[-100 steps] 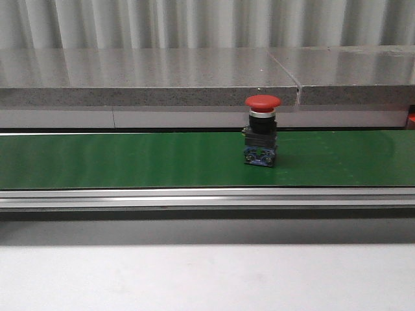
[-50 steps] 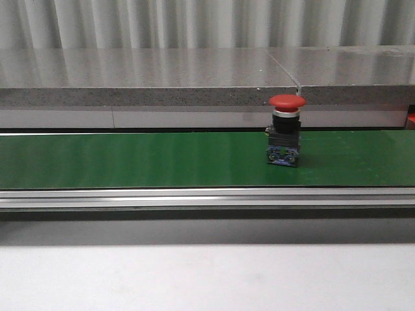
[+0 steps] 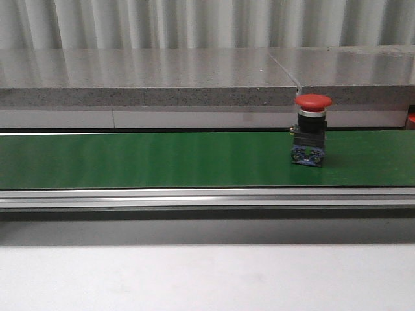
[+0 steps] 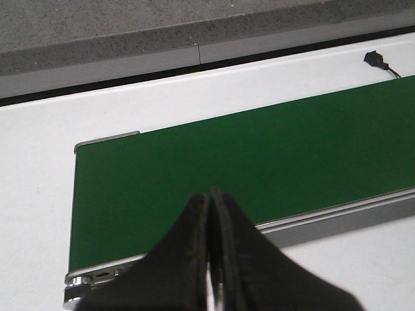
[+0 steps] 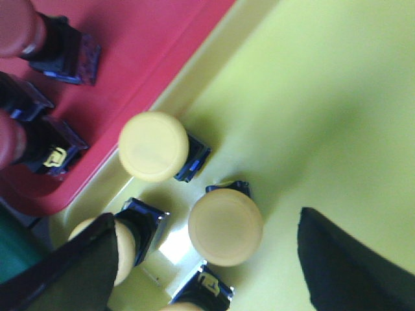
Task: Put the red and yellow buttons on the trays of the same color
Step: 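Lower the right gripper onto the red button at the belt end and grasp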
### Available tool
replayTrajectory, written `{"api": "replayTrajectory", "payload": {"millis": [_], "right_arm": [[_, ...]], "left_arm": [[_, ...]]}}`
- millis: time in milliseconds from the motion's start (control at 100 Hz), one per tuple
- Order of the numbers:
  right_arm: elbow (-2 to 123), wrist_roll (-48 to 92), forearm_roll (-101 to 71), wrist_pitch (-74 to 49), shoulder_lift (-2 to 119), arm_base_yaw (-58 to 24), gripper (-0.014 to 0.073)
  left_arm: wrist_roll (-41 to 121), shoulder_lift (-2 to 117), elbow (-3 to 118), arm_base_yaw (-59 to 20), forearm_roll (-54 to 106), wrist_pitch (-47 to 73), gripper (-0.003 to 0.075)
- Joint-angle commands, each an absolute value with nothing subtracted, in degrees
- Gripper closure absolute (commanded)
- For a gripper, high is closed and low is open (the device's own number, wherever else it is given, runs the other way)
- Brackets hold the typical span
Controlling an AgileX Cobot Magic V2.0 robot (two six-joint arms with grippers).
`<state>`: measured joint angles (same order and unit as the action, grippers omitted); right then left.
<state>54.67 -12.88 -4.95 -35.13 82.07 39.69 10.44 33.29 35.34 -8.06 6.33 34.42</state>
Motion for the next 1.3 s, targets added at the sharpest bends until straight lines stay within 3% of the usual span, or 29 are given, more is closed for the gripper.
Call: {"api": "replayTrajectory", "payload": {"millis": [0, 270, 610, 940, 1290], "right_arm": [[55.9, -12.6, -4.0, -34.7, 77.2, 40.0, 0.0023], [55.9, -11.1, -4.0, -36.5, 69.8, 34.1, 0.0023], [57.6, -9.0, -4.0, -39.9, 69.3, 16.5, 0.0023], [65.5, 0.0, -4.6, -48.9, 69.6, 4.7, 0.0023], [69.6, 12.5, -16.6, -54.9, 73.3, 2.8, 0.0023]], "left_arm": [[10.4, 33.3, 36.9, -8.4, 6.8, 30.6, 0.0741], [10.4, 33.3, 36.9, -8.4, 6.8, 30.6, 0.0741], [10.4, 33.3, 36.9, -8.4, 6.8, 30.6, 0.0741], [10.4, 33.3, 36.9, -8.4, 6.8, 30.6, 0.0741], [10.4, 33.3, 36.9, -8.4, 6.8, 30.6, 0.0741]]}}
